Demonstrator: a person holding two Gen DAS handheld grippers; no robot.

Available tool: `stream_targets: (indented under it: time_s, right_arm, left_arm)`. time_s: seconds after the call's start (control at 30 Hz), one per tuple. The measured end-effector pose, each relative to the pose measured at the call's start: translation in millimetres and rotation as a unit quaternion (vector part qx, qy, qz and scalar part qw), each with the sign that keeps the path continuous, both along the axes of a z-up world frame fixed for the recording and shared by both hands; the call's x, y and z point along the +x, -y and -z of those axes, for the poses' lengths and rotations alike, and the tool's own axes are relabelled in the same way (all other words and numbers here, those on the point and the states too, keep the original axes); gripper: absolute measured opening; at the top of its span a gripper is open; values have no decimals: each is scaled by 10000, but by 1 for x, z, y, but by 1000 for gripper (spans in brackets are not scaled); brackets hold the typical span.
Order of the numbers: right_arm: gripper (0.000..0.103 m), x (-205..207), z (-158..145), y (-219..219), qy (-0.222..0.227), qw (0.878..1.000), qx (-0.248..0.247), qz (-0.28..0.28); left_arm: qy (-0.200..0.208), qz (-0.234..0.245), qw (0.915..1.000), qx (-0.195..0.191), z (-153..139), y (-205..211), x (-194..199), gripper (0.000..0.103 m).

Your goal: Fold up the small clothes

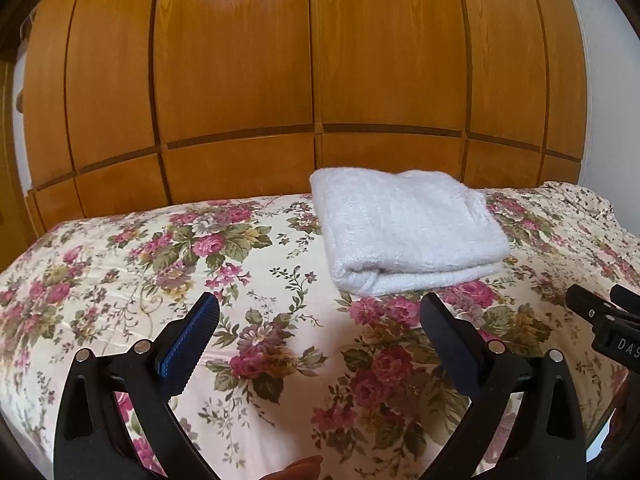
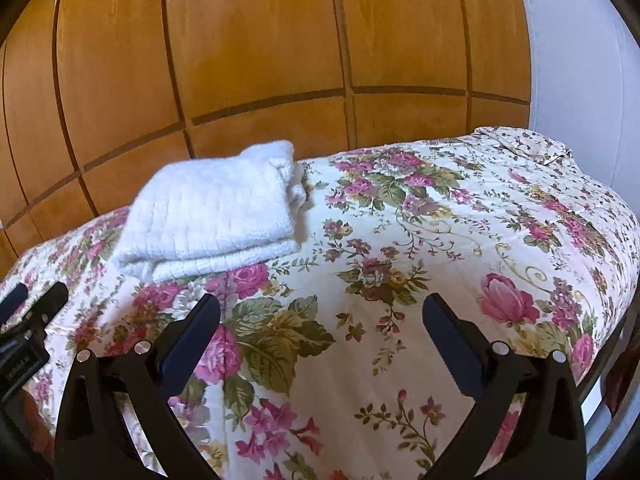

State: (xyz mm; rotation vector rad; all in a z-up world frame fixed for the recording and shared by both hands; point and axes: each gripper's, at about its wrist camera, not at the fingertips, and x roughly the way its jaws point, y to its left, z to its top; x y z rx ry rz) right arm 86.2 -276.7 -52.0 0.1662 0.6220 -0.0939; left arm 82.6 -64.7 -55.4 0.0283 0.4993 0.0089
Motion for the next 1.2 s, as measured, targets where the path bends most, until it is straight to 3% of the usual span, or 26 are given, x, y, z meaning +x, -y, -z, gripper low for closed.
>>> stream_targets:
  time_s: [0.17, 0.43, 1.2]
  right_arm:
    - [101, -9, -13, -4, 83, 9999, -89, 18]
    - [101, -15, -24, -15, 151, 9997, -189, -99]
    - [101, -15, -25, -19, 148, 9993, -307, -123]
  left_arm:
    - [-55, -7, 9998, -213, -8, -1, -8, 99]
    - [27, -96, 9997, -212, -17, -3, -18, 99]
    - [-49, -1, 9998, -203, -16, -1, -19, 99]
